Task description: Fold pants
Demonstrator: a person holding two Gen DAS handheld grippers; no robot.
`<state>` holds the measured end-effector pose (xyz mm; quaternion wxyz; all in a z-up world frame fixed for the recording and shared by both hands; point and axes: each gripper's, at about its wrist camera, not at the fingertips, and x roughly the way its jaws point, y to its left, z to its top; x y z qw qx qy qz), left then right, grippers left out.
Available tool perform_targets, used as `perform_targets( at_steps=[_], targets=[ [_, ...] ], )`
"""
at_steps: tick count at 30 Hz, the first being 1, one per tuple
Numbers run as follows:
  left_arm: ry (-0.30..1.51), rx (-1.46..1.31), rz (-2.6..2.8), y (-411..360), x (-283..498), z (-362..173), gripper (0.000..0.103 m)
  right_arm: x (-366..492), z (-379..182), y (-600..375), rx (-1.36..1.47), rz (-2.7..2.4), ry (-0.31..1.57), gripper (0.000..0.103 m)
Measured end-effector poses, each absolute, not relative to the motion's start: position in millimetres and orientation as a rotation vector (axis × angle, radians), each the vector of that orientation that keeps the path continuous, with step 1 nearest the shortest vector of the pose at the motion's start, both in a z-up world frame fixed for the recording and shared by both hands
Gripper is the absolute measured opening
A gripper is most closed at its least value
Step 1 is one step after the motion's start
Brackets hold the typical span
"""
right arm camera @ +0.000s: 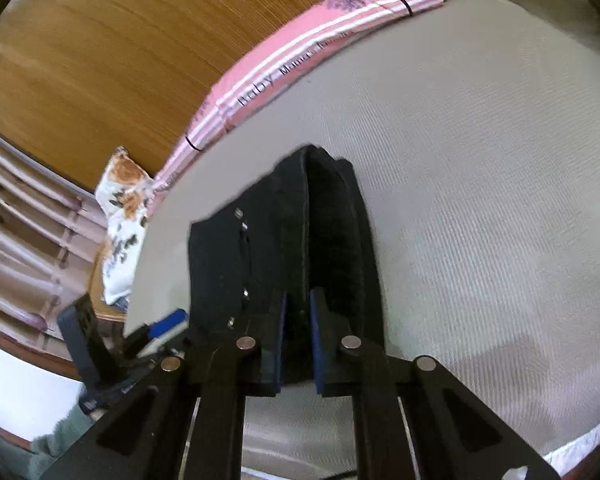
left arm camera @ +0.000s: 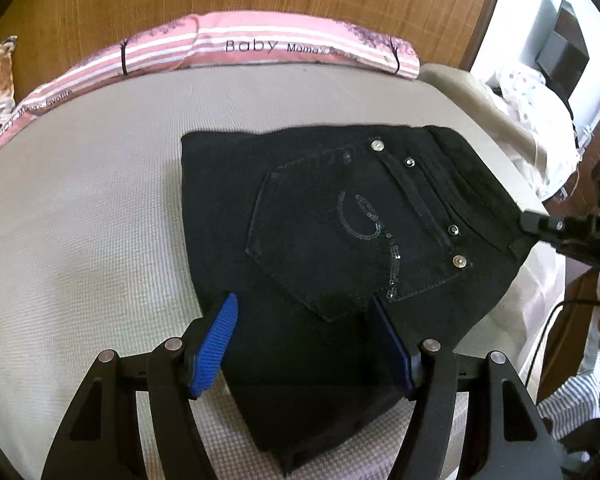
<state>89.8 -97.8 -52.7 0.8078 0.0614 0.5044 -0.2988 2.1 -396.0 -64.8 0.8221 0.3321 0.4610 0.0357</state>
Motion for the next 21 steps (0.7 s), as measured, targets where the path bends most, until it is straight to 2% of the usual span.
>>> perform_targets(
  at_steps=[4, 10, 11, 14, 15, 21],
  targets=[
    [1.134, 0.208, -0.634, -101.4, 85.8, -70.6, 0.068, 2.2, -85.9, -394.4, 0.677, 0.043, 1.017, 0.009],
    [1.122, 0.254, -0.621, -106.9, 84.3, -74.0, 0.068, 4.2, -89.3, -394.7, 0.666, 0.041, 1.041, 0.010],
    [1.120, 0.254, -0.620, -106.9, 83.6, -73.4, 0.068, 3.8, -89.1, -394.8, 0.666, 0.040, 1.042, 0.011],
    [1.115, 0.248, -0.616, -105.8, 83.4, -71.3, 0.068, 3.7, -85.1, -394.9, 0.644, 0.004, 1.047, 0.032],
    [1.112, 0.244, -0.613, -105.0, 83.7, -69.6, 0.068, 3.9, -82.8, -394.9, 0.635, 0.000, 1.047, 0.034],
    [1.042, 0.234, -0.536, -98.0, 84.6, -55.0, 0.068, 14.5, -49.9, -392.8, 0.520, -0.032, 0.959, 0.034]
  ],
)
